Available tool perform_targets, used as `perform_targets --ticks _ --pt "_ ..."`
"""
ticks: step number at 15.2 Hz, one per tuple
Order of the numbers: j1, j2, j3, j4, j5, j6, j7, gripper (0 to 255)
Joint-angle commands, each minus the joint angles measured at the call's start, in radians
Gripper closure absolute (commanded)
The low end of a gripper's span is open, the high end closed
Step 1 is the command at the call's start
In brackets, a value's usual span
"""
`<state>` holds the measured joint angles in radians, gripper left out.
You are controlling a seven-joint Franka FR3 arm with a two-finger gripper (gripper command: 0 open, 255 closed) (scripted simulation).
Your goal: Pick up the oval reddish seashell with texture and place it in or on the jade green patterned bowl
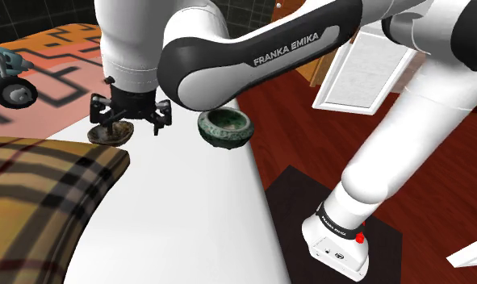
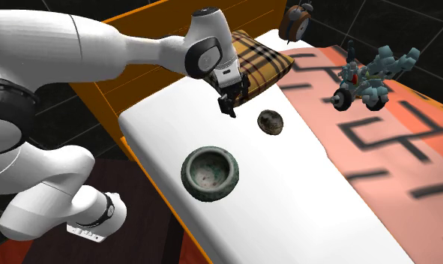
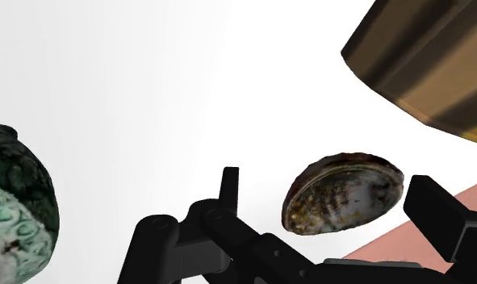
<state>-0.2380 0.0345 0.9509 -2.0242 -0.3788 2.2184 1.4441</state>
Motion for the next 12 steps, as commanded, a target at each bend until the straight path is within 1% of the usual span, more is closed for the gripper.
perform_targets --ticks 1,2,3,10,12 --pt "0.040 0.137 0.012 0.093 -0.180 -0.051 0.148 0" --pt "0.084 0.198 -0.006 0.142 -0.247 -0.081 0.201 0" --pt "0.115 0.231 -0.022 0.172 -0.281 -0.098 0.226 0" --pt "0.143 0.296 -0.069 0.161 -0.352 -0.050 0.265 0" --pt "0.145 0.302 -0.072 0.161 -0.358 -0.046 0.269 0"
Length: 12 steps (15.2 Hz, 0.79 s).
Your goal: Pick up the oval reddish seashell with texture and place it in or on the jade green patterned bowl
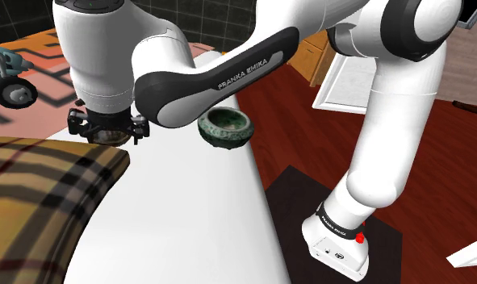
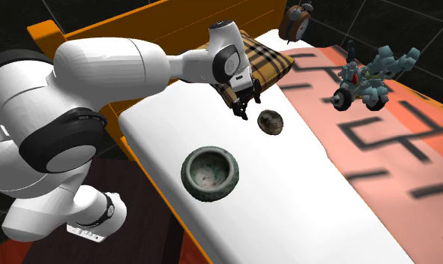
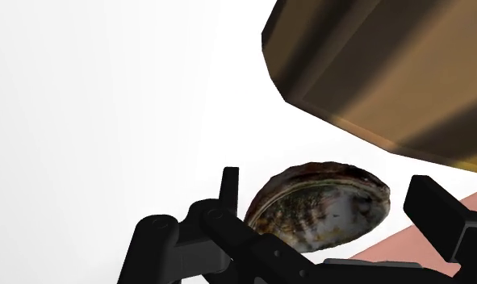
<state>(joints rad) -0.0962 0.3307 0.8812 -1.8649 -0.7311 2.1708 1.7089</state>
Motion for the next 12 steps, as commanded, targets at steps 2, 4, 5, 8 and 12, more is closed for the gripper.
perform_targets --ticks 2,4,5,8,12 --pt "0.003 0.006 -0.003 0.002 -0.006 0.001 0.004 0" --pt "0.003 0.006 -0.003 0.002 -0.006 0.001 0.004 0" --pt "0.003 0.006 -0.003 0.002 -0.006 0.001 0.004 0" --pt "0.003 0.005 -0.003 0.001 -0.006 0.001 0.004 255" --pt "0.003 0.005 -0.003 0.001 -0.006 0.001 0.004 255"
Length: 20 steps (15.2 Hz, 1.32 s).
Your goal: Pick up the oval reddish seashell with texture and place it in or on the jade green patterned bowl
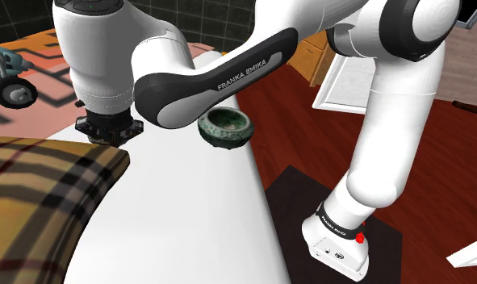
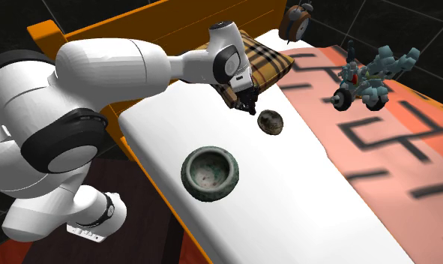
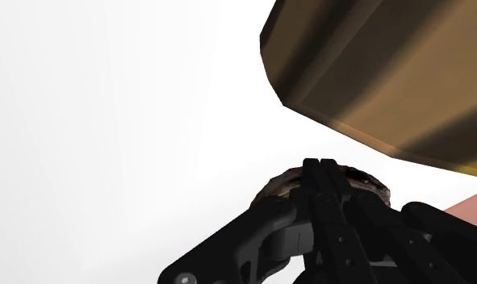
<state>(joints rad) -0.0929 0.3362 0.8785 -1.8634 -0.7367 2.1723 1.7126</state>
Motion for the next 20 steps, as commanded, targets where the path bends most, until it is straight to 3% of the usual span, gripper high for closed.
perform_targets --ticks 1,4,5,11,20 --pt "0.000 0.000 0.000 0.000 0.000 0.000 0.000 255" --pt "0.000 0.000 0.000 0.000 0.000 0.000 0.000 255" --pt "0.000 0.000 0.000 0.000 0.000 0.000 0.000 0" --pt "-0.179 -0.029 0.018 0.034 0.242 0.000 -0.097 0" --pt "-0.152 0.043 -0.024 0.022 0.174 0.058 -0.056 0"
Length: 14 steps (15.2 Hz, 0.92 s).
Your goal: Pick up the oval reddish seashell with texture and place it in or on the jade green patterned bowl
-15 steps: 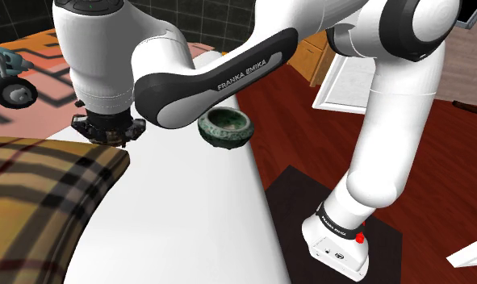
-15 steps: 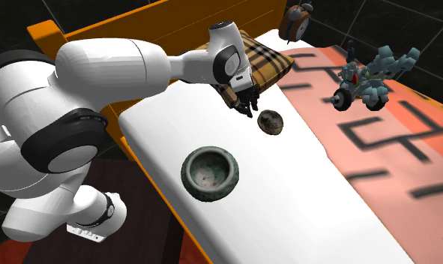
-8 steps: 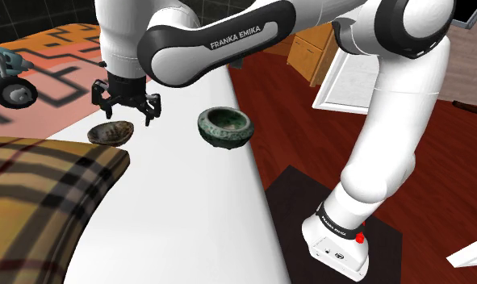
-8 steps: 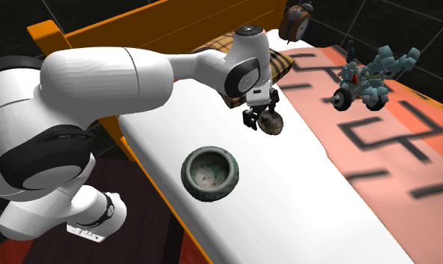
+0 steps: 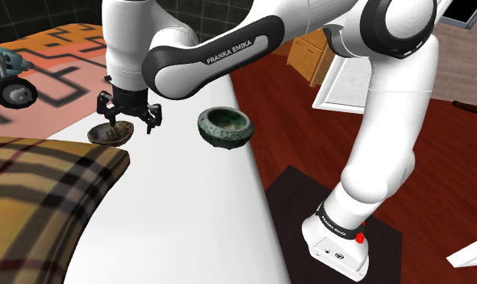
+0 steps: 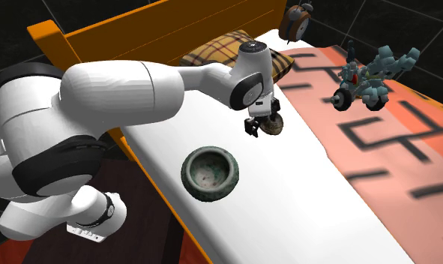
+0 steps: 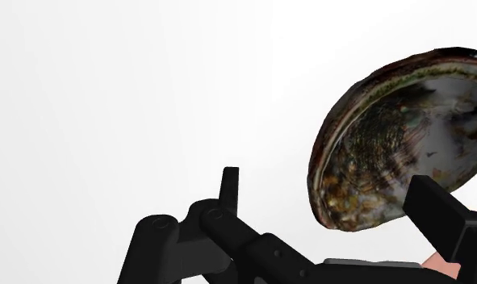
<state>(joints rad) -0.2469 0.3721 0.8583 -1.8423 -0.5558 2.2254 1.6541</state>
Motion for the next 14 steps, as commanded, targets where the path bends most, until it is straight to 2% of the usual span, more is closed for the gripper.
perform_targets --ticks 1,7,8,14 --pt "0.002 0.007 -0.004 0.000 -0.007 0.005 0.003 0" --pt "0.002 0.007 -0.004 0.000 -0.007 0.005 0.002 0" --pt "0.002 0.007 -0.004 0.000 -0.007 0.005 0.002 255" --pt "0.002 0.006 -0.004 0.000 -0.006 0.005 0.002 255"
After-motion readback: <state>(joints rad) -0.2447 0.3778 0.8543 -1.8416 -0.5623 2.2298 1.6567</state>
